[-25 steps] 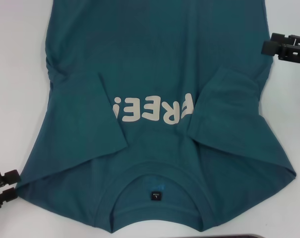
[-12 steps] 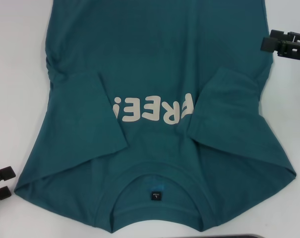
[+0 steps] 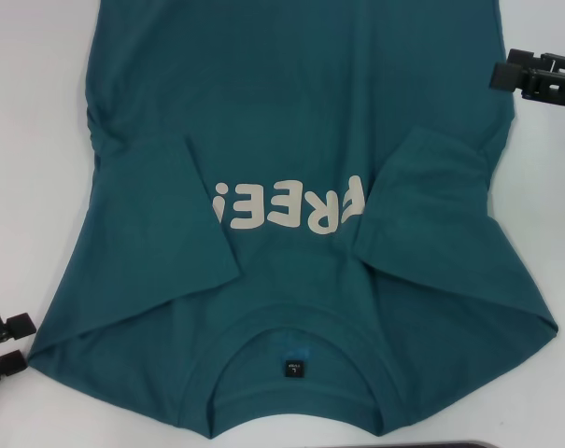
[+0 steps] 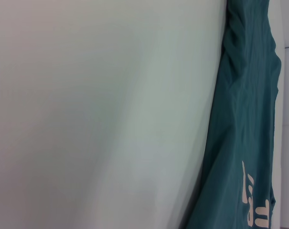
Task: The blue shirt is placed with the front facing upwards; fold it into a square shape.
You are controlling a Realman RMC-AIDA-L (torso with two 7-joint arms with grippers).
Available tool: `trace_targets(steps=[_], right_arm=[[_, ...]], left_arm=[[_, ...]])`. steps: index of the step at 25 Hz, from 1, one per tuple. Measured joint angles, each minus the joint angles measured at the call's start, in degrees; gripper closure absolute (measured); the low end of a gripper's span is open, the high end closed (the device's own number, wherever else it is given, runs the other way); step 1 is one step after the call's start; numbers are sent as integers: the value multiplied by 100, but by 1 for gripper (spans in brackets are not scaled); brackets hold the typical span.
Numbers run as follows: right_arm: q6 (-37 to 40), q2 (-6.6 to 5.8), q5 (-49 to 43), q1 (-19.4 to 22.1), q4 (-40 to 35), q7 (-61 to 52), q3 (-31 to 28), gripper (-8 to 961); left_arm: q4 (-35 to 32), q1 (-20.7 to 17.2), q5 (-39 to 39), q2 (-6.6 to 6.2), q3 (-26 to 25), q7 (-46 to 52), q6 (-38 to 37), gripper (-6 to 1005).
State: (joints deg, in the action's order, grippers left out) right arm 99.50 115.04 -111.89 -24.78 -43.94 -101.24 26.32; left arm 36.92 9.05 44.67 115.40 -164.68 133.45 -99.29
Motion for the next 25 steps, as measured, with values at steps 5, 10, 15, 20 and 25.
trace_targets(steps=[5, 10, 15, 20, 25], right_arm=[[0, 3, 1, 4, 8, -1, -10, 99], [0, 9, 1, -5, 9, -1, -23, 100], [0, 7, 9, -10, 9, -1, -30, 100], [0, 2, 17, -9, 9, -1, -53, 100], [-3, 0, 28, -9, 9, -1, -96, 100]], left_arm=[[-8, 34, -23, 14, -3, 3, 7, 238], [-23, 84, -45, 28, 3, 5, 8, 237], [-27, 146, -46, 44, 72, 29, 7, 238], [-37, 226, -105, 47, 161, 108, 27, 238], [-37, 259, -128, 60, 164, 126, 59, 241]])
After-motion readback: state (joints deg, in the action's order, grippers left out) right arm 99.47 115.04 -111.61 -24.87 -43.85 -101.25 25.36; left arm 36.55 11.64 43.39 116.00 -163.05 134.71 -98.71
